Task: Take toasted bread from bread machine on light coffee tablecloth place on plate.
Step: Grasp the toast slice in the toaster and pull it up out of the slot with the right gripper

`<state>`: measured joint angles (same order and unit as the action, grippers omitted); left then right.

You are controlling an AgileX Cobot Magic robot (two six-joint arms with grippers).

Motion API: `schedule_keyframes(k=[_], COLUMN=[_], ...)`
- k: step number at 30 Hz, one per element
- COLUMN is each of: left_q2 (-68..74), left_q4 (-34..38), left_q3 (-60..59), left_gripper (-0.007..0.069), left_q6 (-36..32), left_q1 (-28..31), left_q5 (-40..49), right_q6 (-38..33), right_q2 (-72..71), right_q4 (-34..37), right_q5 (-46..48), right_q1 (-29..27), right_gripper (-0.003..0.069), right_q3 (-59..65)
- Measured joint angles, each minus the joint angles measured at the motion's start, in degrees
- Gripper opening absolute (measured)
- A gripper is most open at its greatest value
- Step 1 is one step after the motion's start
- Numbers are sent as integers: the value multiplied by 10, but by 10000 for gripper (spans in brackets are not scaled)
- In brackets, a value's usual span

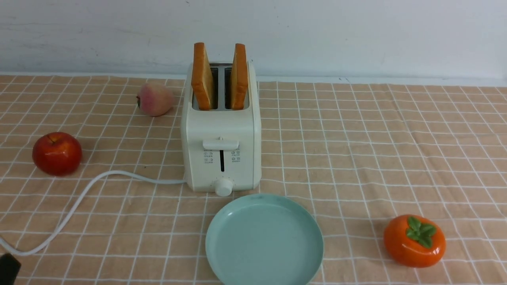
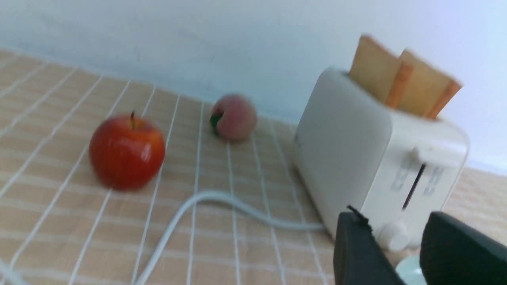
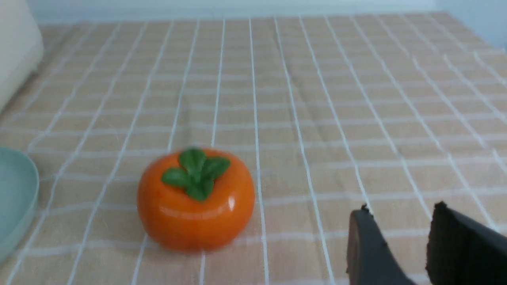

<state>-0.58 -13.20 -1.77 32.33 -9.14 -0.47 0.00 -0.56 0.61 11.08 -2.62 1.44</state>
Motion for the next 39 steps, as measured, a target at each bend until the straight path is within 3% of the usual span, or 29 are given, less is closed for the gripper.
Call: schedule_keyframes(k=[4,12,17,20,23,28,29,30,34,39], left_q2=[0,0,0,0,16,158,170,217,316,394], left_q4=[-13,-14,33,77,109,85,83,72,65,62], left_q3=[0,0,5,52,145,393,411,475,575,584], left_gripper=[238,238,238,238,238,238,238,238,238,238], left_q6=[4,15,84,129,138,118,118,118,117,114], left_q1=[0,0,0,0,0,0,0,0,0,0], left_q5=[-78,-128,-236,-238,-219,-84,-67,10,229,377], right_q6=[0,18,134,206,239,244,244,233,214,216], right_q2=[0,0,0,0,21,154,160,215,331,410], right_q4=[16,30,64,76,78,60,57,29,-42,-84], right_q5=[-115,-236,-371,-391,-355,-188,-181,-107,66,161], right_q1=[0,0,0,0,0,0,0,0,0,3], right_gripper=[239,239,239,239,239,239,239,239,239,239], right_q3=[0,0,-2,-42,-140,-389,-389,-462,-563,-575])
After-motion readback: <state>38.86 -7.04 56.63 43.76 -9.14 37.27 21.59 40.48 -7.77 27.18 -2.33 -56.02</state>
